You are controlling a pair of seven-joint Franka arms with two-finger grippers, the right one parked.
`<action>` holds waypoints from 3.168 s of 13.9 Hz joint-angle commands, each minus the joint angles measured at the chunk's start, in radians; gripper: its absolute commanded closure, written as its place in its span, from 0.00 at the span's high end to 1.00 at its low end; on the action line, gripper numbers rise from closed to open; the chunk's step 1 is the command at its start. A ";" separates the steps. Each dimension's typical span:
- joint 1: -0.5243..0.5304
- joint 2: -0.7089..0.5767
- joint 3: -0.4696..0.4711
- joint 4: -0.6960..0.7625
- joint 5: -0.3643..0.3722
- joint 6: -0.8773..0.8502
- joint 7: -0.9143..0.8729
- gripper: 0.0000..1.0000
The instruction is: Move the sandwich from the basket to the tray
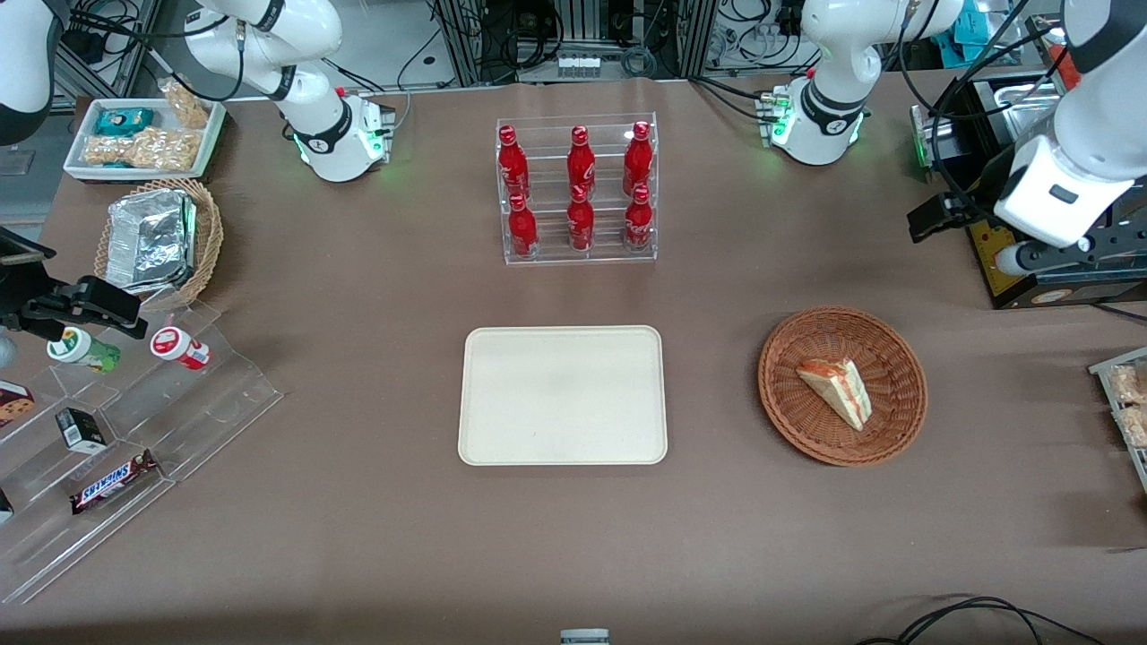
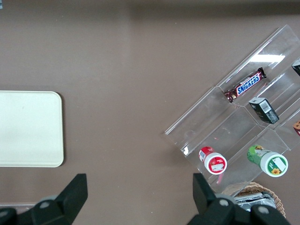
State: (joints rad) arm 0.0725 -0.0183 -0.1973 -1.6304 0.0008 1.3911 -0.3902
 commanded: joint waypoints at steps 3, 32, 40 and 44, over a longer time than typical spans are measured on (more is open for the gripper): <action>0.021 0.008 -0.002 -0.135 0.013 0.130 -0.107 1.00; 0.006 0.380 -0.010 -0.430 0.021 0.980 -0.630 0.74; 0.006 0.342 -0.008 -0.344 0.022 0.857 -0.622 0.11; -0.071 0.273 -0.013 -0.296 0.094 0.752 -0.624 0.06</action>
State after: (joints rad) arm 0.0530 0.3046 -0.2144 -1.9382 0.0361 2.1945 -0.9942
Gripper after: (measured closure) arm 0.837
